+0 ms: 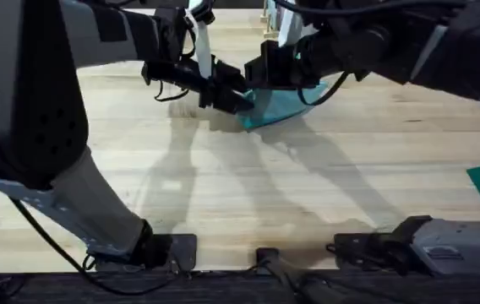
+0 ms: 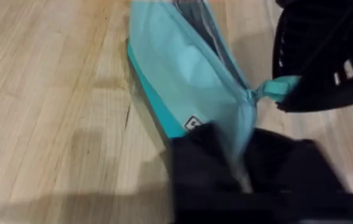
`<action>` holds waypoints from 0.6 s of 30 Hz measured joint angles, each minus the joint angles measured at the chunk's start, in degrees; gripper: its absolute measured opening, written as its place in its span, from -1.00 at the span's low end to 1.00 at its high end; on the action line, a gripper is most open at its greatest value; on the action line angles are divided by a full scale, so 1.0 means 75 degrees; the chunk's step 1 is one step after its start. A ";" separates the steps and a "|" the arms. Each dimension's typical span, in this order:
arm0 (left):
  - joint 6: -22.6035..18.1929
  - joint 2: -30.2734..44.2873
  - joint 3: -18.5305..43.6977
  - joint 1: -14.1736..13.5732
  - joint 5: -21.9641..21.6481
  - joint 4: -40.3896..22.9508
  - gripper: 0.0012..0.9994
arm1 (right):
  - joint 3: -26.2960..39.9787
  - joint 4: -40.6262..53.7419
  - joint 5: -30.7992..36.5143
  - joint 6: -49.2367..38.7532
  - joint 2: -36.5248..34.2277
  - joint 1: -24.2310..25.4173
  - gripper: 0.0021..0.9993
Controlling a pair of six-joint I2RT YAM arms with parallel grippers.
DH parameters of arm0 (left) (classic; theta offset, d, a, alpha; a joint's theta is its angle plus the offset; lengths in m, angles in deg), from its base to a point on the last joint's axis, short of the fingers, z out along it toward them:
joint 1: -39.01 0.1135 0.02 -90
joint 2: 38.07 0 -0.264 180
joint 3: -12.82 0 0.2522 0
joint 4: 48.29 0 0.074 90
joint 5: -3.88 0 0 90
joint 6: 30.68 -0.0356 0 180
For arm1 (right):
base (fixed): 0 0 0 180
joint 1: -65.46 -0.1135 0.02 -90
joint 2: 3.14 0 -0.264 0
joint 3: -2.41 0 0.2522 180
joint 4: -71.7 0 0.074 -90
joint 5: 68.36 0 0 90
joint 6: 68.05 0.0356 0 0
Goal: Unzip the bag, pick up the pens from the table one at a time and place them inside, then zip the bag closed.
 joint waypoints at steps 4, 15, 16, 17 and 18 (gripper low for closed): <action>0.0048 0.0000 0.0000 0.0000 0.0031 0.0050 -0.91 | 0.0000 0.0039 0.0113 -0.0003 0.0000 0.0003 -0.94; 0.0060 0.0000 0.0000 -0.0006 0.0054 0.0086 -0.91 | 0.0000 0.0507 0.0408 -0.0526 0.0000 0.0641 -0.94; 0.0060 0.0000 0.0000 -0.0015 0.0081 0.0102 -0.91 | 0.0000 0.0538 0.0359 -0.0603 0.0000 0.0759 -0.94; 0.0060 0.0002 0.0000 -0.0026 0.0101 0.0105 -0.91 | 0.0000 0.0556 0.0300 -0.0658 0.0000 0.0873 -0.94; 0.0063 0.0000 0.0000 -0.0038 0.0135 0.0114 -0.92 | 0.0000 0.0578 0.0216 -0.0700 0.0000 0.1016 -0.94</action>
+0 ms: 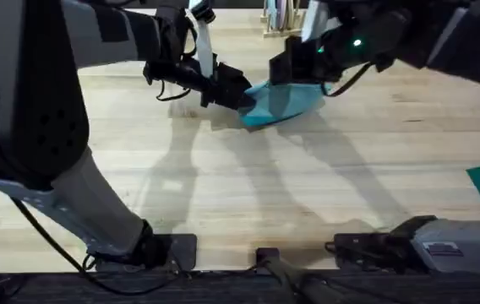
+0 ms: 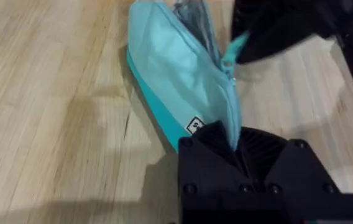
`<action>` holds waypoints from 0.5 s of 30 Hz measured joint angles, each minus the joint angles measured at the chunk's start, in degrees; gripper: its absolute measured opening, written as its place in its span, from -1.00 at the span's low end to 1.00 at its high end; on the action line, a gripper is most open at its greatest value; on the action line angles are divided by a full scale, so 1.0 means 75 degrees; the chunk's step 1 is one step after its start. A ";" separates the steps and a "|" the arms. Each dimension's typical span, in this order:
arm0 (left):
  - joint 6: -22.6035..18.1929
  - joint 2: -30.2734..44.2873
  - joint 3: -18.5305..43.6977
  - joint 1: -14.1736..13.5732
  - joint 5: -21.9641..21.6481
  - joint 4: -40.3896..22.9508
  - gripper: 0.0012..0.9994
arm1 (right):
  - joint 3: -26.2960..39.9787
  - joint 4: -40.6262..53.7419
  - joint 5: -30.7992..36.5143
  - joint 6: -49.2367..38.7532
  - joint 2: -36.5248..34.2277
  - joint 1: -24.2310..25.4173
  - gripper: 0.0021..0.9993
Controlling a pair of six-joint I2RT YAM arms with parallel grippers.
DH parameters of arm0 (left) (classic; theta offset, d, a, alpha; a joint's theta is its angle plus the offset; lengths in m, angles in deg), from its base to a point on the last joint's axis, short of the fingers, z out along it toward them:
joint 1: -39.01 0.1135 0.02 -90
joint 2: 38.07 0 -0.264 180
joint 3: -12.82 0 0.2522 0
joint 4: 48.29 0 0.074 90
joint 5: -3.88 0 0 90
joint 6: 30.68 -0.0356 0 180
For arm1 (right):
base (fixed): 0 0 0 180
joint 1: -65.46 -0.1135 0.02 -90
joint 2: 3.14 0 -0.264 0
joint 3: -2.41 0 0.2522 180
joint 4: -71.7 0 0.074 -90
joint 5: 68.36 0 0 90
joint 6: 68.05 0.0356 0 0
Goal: Unzip the bag, pick up the pens from the table one at a time and place them inside, then zip the bag closed.
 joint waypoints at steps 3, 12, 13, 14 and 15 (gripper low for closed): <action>0.0003 0.0000 0.0011 -0.0066 0.0115 0.0068 -0.91 | 0.0000 0.0037 -0.0243 -0.0103 0.0000 0.0412 -0.94; 0.0000 0.0076 0.0000 0.0019 -0.0305 -0.0065 -0.91 | 0.0000 0.0016 0.0484 -0.0438 0.0009 0.2016 -0.94; 0.0000 0.0087 0.0000 0.0035 -0.0330 -0.0068 -0.91 | 0.0000 0.0043 0.0576 -0.0489 0.0009 0.2105 -0.94; 0.0000 0.0087 0.0000 0.0041 -0.0336 -0.0066 -0.91 | 0.0000 0.0068 0.0640 -0.0545 0.0009 0.2141 -0.94; 0.0002 0.0087 0.0000 0.0038 -0.0342 -0.0071 -0.91 | 0.0000 0.0108 0.0692 -0.0612 0.0007 0.2142 -0.94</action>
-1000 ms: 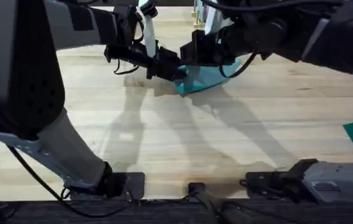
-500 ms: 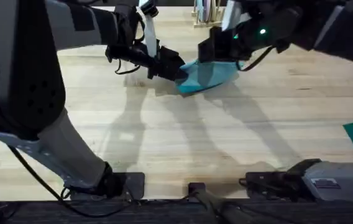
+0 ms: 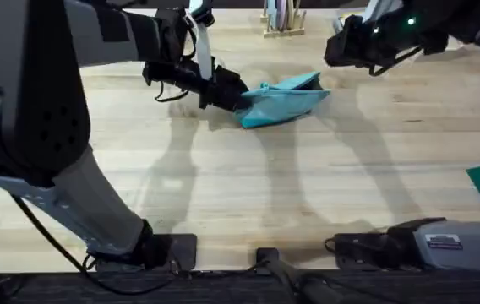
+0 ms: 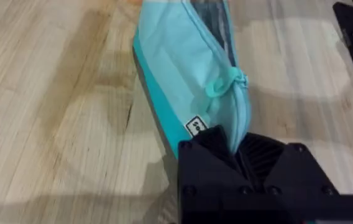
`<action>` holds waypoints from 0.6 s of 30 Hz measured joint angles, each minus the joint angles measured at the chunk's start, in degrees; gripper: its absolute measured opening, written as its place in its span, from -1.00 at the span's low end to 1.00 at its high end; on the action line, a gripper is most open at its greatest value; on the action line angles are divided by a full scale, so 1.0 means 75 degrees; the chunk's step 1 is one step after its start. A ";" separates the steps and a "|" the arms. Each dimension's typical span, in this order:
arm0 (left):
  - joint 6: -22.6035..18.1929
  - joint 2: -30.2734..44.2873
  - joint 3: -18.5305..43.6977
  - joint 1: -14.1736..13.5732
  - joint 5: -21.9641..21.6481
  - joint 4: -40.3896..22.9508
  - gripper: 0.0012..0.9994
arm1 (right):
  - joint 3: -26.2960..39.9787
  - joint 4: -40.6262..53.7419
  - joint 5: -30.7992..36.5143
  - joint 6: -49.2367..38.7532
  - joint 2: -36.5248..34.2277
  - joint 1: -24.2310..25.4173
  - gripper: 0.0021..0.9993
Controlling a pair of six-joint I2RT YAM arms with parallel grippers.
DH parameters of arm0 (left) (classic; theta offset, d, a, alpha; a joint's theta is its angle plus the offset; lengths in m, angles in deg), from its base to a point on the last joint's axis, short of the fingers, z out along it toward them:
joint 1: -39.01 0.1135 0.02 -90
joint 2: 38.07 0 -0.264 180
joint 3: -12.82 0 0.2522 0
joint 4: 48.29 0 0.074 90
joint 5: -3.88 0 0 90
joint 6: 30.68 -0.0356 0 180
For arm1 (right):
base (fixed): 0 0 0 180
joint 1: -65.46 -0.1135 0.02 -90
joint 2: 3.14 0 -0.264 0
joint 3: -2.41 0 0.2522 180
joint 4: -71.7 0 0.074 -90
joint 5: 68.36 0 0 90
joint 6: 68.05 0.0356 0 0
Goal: Unzip the bag, pick up the pens from the table one at a time and place them inside, then zip the bag closed.
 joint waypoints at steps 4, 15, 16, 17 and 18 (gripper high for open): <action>0.0001 0.0000 0.0000 0.0000 -0.0003 0.0000 -0.91 | 0.0000 0.0086 0.0065 -0.0285 0.0002 -0.0024 -0.94; -0.0001 0.0000 0.0000 0.0000 -0.0023 0.0000 -0.91 | 0.0000 -0.0593 -0.0476 -0.0606 0.0145 -0.0030 -0.94; 0.0001 0.0001 0.0000 0.0000 -0.0023 0.0000 -0.91 | 0.0000 -0.0739 -0.0670 -0.0632 0.0255 -0.0030 -0.90; -0.0002 0.0000 0.0000 0.0000 -0.0023 0.0000 -0.91 | 0.0000 -0.0872 -0.0878 -0.0662 0.0412 -0.0030 -0.66; -0.0002 0.0000 0.0000 0.0000 -0.0023 0.0004 -0.91 | 0.0001 -0.0946 -0.1044 -0.0665 0.0568 -0.0030 -0.39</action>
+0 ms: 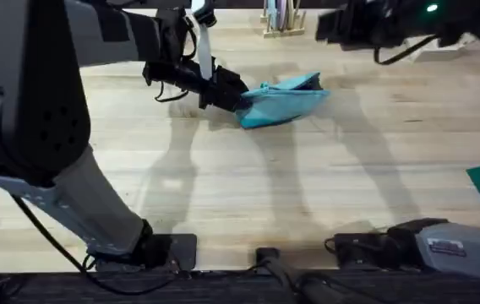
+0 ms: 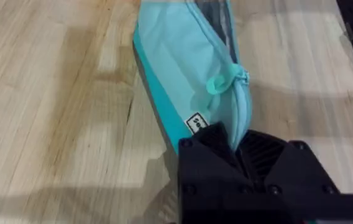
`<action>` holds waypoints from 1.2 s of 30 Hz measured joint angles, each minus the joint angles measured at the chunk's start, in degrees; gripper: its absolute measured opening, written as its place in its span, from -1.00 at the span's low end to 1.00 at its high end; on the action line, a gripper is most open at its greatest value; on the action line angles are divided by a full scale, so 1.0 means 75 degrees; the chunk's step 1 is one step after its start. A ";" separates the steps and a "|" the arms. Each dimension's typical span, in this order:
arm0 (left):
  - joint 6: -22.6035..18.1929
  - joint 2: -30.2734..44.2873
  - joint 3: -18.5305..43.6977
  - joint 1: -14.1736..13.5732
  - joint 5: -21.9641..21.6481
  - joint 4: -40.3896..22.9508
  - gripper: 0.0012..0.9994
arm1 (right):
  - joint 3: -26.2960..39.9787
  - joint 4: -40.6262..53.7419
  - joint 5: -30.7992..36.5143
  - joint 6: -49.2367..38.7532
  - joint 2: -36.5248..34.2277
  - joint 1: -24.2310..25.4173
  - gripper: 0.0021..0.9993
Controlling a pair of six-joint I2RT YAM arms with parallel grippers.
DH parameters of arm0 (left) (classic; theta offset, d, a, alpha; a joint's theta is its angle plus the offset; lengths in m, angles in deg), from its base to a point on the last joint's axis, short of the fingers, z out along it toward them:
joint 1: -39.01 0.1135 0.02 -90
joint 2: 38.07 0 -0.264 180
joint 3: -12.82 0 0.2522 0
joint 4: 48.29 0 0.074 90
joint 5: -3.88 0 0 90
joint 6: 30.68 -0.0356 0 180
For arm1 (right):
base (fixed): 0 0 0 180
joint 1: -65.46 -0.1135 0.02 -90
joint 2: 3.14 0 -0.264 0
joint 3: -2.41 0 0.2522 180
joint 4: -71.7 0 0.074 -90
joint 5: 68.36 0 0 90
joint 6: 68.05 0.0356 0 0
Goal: Unzip the bag, pick up the pens from the table one at a time and place them inside, then zip the bag closed.
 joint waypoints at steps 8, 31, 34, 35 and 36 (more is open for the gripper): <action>0.0003 0.0000 0.0000 0.0000 -0.0003 0.0017 -0.91 | 0.0017 -0.0056 -0.1002 0.0621 0.0674 -0.0105 0.99; 0.0023 0.0000 0.0000 0.0016 0.0245 0.0060 0.99 | 0.0017 -0.0001 -0.1276 0.0776 0.0661 -0.0665 1.00; 0.0022 -0.0003 0.0000 0.0100 0.0288 -0.0039 0.99 | 0.0017 0.0040 -0.1277 0.0578 0.0661 -0.0929 1.00; 0.0026 -0.0003 0.0000 0.0157 0.0319 -0.0075 0.99 | 0.0017 0.0068 -0.1277 0.0542 0.0661 -0.0984 1.00; 0.0023 -0.0015 0.0000 0.0255 0.0353 -0.0127 0.99 | 0.0017 0.0102 -0.1275 0.0511 0.0661 -0.1030 1.00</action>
